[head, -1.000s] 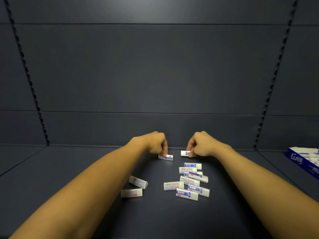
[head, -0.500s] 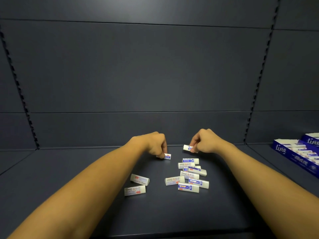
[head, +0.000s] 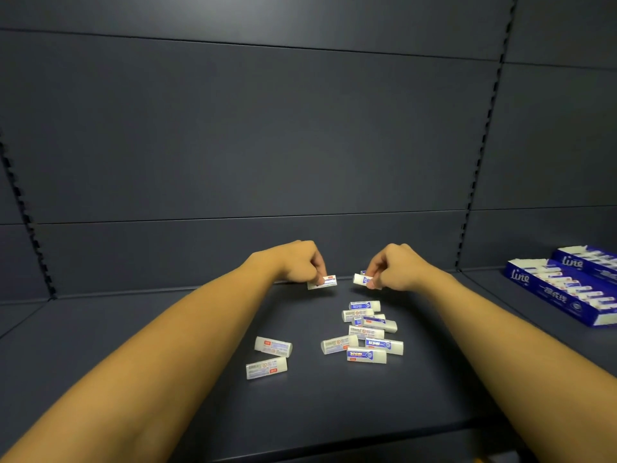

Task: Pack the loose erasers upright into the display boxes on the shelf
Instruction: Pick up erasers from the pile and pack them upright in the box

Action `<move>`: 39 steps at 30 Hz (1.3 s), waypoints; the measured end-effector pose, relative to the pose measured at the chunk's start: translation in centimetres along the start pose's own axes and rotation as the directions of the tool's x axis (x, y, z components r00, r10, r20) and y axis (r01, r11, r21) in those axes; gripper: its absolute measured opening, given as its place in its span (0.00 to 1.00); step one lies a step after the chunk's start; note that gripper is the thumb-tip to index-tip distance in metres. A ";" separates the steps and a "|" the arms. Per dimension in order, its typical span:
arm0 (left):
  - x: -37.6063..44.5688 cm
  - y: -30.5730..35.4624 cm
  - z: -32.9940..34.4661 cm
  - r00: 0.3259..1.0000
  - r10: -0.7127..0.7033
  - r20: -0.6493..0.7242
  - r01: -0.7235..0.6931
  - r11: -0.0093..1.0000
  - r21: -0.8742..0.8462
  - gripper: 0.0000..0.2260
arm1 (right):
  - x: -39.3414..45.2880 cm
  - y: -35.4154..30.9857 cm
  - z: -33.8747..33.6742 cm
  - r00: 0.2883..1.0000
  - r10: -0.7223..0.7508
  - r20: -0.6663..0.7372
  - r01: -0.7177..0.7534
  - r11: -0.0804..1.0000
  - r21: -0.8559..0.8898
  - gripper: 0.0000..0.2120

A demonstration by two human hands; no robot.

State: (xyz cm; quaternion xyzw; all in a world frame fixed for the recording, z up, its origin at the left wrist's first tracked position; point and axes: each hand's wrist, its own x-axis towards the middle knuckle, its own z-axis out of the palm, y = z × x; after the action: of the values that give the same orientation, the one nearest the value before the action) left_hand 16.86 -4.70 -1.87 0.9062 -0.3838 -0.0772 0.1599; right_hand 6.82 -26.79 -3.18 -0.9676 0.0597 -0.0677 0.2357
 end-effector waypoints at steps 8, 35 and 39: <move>2.6 4.7 -0.5 0.998 0.055 -0.007 -0.054 0.995 0.083 0.04 | -2.5 2.1 -3.4 0.996 0.034 -0.081 -0.038 0.998 -0.042 0.05; 8.0 34.6 9.2 0.989 0.141 -0.045 -0.133 0.980 0.148 0.06 | -19.3 26.2 -16.9 0.979 0.036 -0.200 -0.038 0.999 -0.007 0.05; 9.9 36.0 10.1 0.988 0.146 -0.047 -0.136 0.976 0.168 0.06 | -18.5 29.1 -17.6 0.980 0.001 -0.201 -0.007 1.000 -0.028 0.09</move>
State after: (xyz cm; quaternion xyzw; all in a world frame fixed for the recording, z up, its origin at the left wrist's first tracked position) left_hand -3.08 -37.76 1.11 0.8886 -0.4473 -0.0070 0.1012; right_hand -16.65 -57.61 -3.13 -0.9590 0.0861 -0.1635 0.2147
